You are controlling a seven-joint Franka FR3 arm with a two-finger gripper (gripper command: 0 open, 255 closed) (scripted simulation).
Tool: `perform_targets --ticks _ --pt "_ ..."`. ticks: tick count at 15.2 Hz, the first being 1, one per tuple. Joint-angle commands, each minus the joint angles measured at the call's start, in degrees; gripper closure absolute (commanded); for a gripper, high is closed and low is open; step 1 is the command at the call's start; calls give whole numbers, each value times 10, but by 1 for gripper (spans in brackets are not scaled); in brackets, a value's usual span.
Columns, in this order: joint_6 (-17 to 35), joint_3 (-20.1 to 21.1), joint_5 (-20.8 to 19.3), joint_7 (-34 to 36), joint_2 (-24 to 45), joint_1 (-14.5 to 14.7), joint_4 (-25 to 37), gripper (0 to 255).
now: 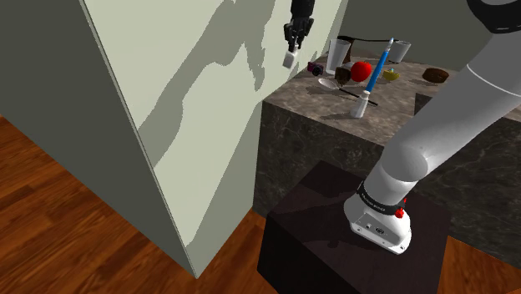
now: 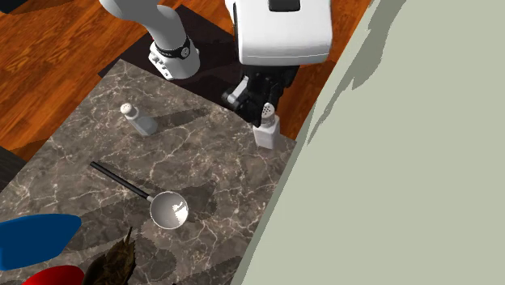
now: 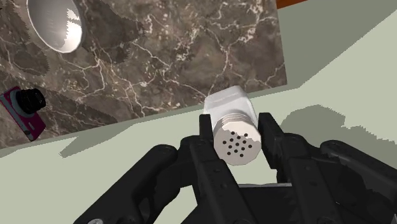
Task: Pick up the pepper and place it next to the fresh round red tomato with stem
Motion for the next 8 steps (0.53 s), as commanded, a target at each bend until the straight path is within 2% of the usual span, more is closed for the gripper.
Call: perform_targets --ticks 1,6,8 --pt "-15 0 1 -1 2 0 16 255" --pt "-50 1 3 -5 5 1 55 255" --pt "-46 -15 1 -31 -4 -10 45 255"
